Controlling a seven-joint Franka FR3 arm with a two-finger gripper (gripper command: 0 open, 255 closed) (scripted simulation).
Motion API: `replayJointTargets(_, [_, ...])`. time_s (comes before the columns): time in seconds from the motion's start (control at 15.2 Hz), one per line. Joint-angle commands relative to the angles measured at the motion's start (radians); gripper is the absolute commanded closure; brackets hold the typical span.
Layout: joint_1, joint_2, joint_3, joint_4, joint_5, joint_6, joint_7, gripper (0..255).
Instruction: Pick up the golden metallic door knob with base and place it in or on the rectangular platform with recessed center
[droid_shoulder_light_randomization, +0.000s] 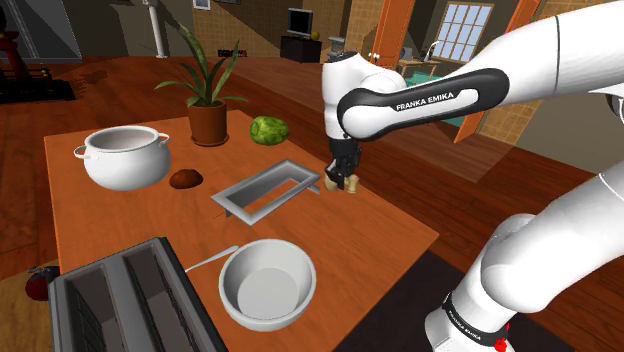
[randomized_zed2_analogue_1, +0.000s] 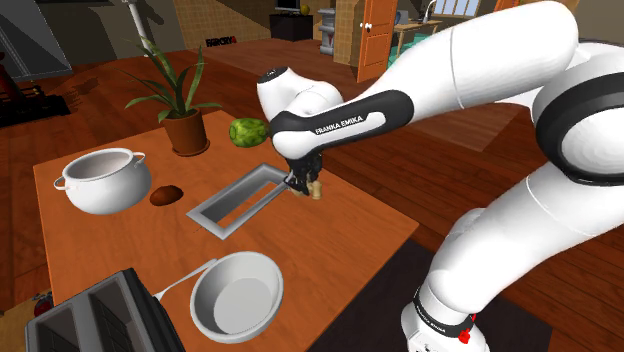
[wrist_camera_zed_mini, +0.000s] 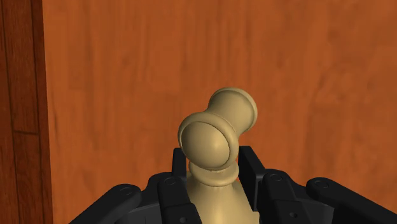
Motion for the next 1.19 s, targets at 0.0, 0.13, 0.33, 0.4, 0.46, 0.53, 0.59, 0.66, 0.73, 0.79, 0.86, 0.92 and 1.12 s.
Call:
replayJointTargets(0.0, [-0.004,0.085,0.01,0.083,-0.012,-0.002,0.015,255])
replayJointTargets(0.13, [-0.005,0.165,0.02,0.168,-0.025,-0.011,0.033,255])
replayJointTargets(0.33, [-0.002,0.286,0.034,0.305,-0.047,-0.035,0.057,255])
replayJointTargets(0.4, [0.001,0.327,0.037,0.353,-0.055,-0.046,0.064,255])
replayJointTargets(0.46, [0.004,0.368,0.04,0.403,-0.063,-0.058,0.071,255])
replayJointTargets(0.53, [0.009,0.409,0.042,0.454,-0.072,-0.071,0.077,255])
replayJointTargets(0.59, [0.013,0.45,0.044,0.507,-0.08,-0.085,0.083,255])
replayJointTargets(0.66, [0.019,0.492,0.046,0.562,-0.088,-0.101,0.088,255])
replayJointTargets(0.73, [0.026,0.535,0.047,0.619,-0.097,-0.118,0.092,255])
replayJointTargets(0.79, [0.033,0.579,0.047,0.679,-0.105,-0.137,0.096,255])
replayJointTargets(0.86, [0.041,0.623,0.047,0.742,-0.114,-0.158,0.099,255])
replayJointTargets(0.92, [0.05,0.67,0.047,0.809,-0.122,-0.18,0.1,255])
replayJointTargets(1.12, [0.078,0.793,0.041,0.98,-0.143,-0.232,0.102,255])
